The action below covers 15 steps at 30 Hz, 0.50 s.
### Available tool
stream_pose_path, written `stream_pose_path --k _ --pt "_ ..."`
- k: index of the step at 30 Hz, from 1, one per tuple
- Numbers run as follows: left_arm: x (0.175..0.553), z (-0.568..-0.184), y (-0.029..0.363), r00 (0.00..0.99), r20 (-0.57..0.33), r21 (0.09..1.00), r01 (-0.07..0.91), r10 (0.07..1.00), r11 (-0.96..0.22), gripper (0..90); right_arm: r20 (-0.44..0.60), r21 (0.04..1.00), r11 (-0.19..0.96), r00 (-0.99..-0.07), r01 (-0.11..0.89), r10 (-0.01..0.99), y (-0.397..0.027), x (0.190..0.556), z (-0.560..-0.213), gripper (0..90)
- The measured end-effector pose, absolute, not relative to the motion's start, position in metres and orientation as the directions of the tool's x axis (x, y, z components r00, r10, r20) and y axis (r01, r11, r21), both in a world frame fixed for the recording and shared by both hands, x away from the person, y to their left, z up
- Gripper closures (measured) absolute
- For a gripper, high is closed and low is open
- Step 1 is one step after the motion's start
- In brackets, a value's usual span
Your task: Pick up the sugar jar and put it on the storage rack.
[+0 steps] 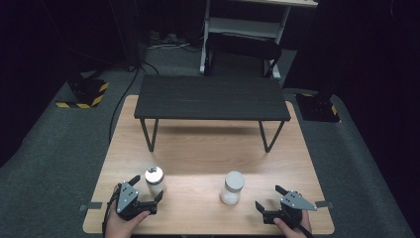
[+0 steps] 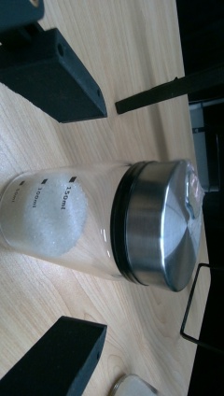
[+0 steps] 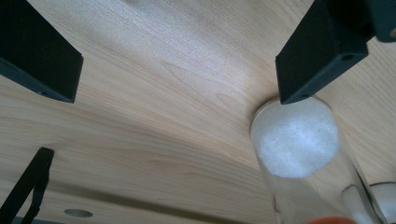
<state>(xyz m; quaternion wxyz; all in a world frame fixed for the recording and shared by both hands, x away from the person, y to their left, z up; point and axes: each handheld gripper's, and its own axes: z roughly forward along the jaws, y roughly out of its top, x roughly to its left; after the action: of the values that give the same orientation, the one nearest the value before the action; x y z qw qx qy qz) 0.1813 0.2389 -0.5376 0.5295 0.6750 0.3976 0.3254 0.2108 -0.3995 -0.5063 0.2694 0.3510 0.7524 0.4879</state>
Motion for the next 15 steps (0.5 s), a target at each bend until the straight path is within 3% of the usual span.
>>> stream_pose_path --k 9,15 --pt "0.192 -0.537 0.235 0.480 0.003 0.973 0.203 0.877 -0.114 4.4 -0.057 0.924 0.273 -0.612 0.266 0.789 -0.401 0.212 -0.506 0.2" --pt "0.195 -0.539 0.230 0.465 0.008 0.974 0.196 0.885 -0.112 12.2 -0.054 0.926 0.269 -0.613 0.265 0.788 -0.401 0.213 -0.507 0.2"
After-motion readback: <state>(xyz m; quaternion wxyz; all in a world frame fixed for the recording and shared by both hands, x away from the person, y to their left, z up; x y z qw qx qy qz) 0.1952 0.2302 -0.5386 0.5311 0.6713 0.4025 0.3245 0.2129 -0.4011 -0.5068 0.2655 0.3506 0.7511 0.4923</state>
